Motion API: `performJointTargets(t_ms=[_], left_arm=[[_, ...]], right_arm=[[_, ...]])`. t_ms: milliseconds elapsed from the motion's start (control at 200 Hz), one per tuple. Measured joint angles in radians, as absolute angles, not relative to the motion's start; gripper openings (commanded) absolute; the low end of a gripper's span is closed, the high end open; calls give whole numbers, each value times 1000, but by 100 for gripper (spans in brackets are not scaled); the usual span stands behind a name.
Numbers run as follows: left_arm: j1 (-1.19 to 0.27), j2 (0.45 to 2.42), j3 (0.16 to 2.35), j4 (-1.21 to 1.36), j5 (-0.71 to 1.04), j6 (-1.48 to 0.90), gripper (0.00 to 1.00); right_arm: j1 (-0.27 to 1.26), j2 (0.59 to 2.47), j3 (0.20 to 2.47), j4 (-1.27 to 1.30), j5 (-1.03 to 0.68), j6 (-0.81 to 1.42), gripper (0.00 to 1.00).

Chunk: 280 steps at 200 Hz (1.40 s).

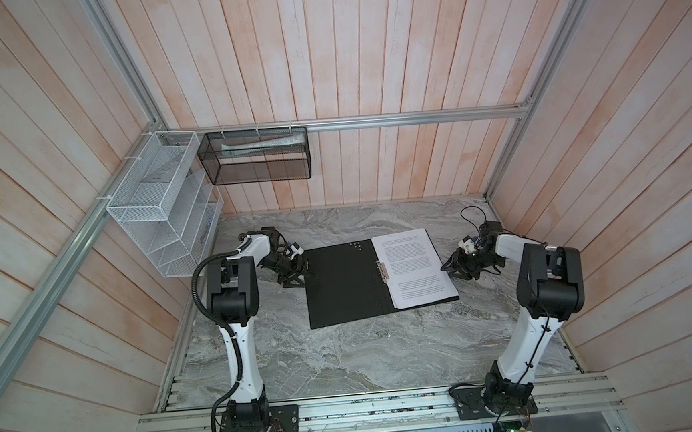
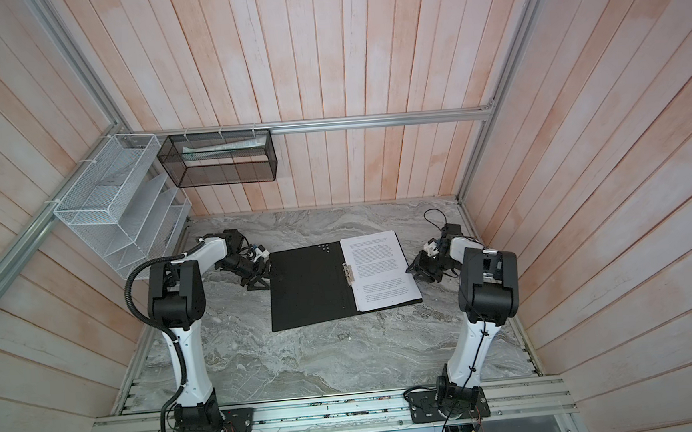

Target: Put the files into the folder

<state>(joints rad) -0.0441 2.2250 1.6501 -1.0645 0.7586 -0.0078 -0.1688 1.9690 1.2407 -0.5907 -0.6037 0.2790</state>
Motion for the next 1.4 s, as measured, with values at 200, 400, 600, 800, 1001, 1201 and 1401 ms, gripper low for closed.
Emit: performJointTargets(t_ms=[200, 400, 600, 800, 1001, 1201, 1401], left_arm=[[-44, 2234, 1666, -1081, 759, -8, 74], [-39, 2238, 1683, -1082, 747, -7, 74], [-33, 2244, 1699, -1084, 732, -7, 74], [-23, 2248, 1706, -1081, 727, -7, 74], [-13, 2252, 1711, -1080, 738, -7, 74], [-2, 2255, 1709, -1081, 770, 28, 74], [25, 2258, 1686, -1081, 841, 88, 74]], right_arm=[[-159, 1967, 1243, -592, -591, 271, 39], [-137, 1967, 1250, -585, -580, 267, 39], [-123, 1973, 1260, -588, -581, 258, 39], [-113, 1975, 1258, -583, -604, 249, 39], [-112, 1975, 1246, -567, -624, 242, 39], [-112, 1975, 1242, -558, -628, 242, 39], [-112, 1975, 1240, -556, -628, 242, 39]])
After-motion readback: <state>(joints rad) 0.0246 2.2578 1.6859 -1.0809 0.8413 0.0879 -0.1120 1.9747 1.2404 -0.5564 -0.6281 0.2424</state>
